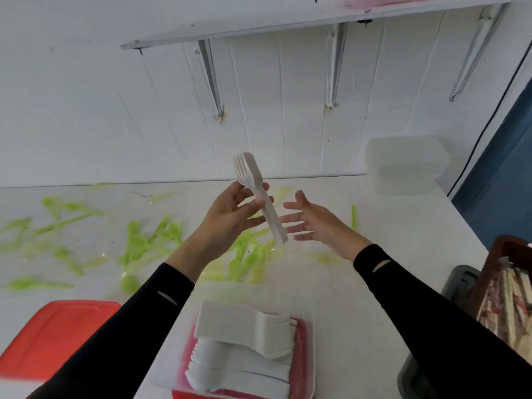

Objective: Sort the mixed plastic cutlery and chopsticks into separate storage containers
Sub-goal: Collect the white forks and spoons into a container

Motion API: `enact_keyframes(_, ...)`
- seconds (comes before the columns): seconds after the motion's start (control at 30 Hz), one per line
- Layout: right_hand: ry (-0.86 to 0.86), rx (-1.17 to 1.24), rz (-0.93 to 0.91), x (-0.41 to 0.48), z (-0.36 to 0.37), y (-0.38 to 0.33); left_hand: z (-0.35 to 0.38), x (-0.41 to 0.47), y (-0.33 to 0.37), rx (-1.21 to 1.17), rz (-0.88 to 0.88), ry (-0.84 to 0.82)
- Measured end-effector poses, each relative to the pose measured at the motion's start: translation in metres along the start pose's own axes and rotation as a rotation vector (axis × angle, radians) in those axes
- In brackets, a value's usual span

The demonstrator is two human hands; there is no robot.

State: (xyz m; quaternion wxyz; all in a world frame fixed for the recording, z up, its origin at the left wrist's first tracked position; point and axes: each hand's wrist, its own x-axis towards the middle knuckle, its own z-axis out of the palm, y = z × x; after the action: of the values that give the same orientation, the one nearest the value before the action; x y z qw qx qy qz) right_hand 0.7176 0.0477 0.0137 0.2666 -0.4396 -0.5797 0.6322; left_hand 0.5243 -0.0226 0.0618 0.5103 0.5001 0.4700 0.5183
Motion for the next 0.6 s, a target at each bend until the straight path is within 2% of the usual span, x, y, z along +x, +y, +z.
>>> enact_keyframes(0.13, -0.006, -0.116, 0.019, -0.002, -0.003, 0.004, -0.005, -0.048, 0.028, 0.154, -0.055, -0.157)
enact_keyframes(0.27, -0.021, -0.196, 0.004, -0.004, 0.004, 0.007, -0.014, -0.086, 0.021, 0.31, -0.198, -0.32)
enact_keyframes(0.4, -0.037, -0.28, 0.009, -0.003, 0.008, 0.017, -0.024, -0.113, 0.003, 0.668, -0.277, -0.61)
enact_keyframes(0.47, -0.034, -0.315, 0.022, -0.001, 0.009, 0.021, -0.023, -0.126, -0.008, 0.795, -0.282, -0.719)
enact_keyframes(0.6, -0.032, -0.372, 0.033, 0.001, 0.008, 0.029, -0.018, -0.141, -0.031, 1.068, -0.177, -0.831)
